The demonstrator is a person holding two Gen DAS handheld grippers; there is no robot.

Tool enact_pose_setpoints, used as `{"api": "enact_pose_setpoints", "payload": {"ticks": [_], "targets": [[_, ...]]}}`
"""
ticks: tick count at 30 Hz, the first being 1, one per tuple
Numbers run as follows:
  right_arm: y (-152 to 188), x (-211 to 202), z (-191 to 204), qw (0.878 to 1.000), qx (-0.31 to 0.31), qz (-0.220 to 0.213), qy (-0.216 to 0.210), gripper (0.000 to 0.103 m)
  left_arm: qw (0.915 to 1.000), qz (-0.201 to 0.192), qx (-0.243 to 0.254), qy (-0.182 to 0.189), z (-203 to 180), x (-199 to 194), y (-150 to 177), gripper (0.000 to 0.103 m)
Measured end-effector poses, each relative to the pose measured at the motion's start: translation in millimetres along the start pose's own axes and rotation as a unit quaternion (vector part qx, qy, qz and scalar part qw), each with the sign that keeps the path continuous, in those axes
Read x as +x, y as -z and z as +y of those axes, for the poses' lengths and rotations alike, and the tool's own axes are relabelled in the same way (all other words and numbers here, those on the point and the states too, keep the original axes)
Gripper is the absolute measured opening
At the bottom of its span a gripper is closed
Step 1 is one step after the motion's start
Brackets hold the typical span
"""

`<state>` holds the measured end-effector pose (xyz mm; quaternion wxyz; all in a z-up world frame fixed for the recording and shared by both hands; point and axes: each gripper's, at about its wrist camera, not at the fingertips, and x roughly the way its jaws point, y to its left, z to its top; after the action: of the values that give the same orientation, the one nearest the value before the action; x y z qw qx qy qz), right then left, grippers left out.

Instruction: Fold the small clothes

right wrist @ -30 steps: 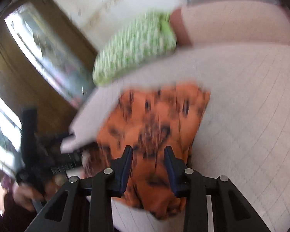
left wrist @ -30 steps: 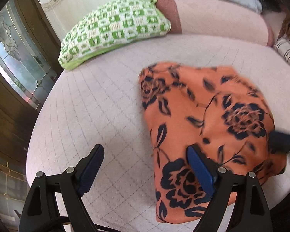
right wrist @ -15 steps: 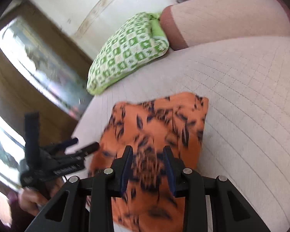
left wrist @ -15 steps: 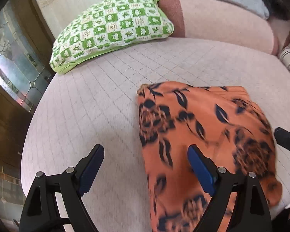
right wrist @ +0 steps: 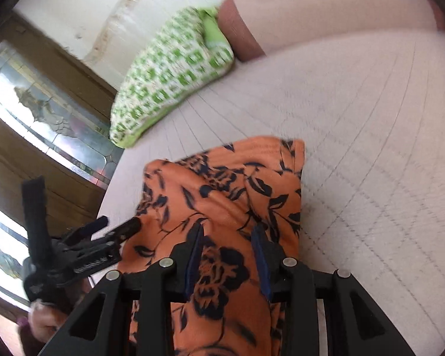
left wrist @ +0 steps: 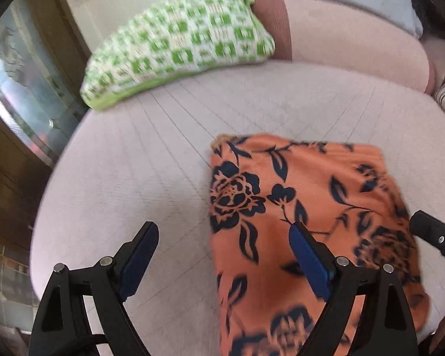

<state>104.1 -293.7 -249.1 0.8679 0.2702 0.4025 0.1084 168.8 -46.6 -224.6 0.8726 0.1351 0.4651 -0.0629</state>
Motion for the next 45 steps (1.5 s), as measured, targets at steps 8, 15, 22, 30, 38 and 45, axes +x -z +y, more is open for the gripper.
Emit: {"api": "enact_pose_setpoints", "payload": {"ticks": [8,15,22,30,38,45], "targets": [[36,-86,48,0.99,-0.076,-0.11,0.047,0.043,0.9961,-0.085,-0.004,-0.021,7,-107,19,0.091],[69,-143,69,0.983,-0.083,-0.157,0.044,0.067,0.9874,-0.155,-0.015,-0.029,16,-188,32,0.091],[79,-194,108,0.973,-0.104,-0.191,0.077,0.067,0.9779,-0.199,-0.027,-0.058,23,-241,44,0.091],[84,-227,135,0.968,-0.103,-0.206,0.094,0.068,0.9662,-0.248,-0.015,-0.07,23,-288,61,0.091],[86,-258,155,0.96,-0.114,-0.236,0.1,0.069,0.9611,-0.272,-0.013,-0.045,24,-318,65,0.091],[84,-269,165,0.958,-0.107,-0.244,0.11,0.069,0.9572,-0.286,-0.02,-0.041,27,-333,66,0.091]]}}
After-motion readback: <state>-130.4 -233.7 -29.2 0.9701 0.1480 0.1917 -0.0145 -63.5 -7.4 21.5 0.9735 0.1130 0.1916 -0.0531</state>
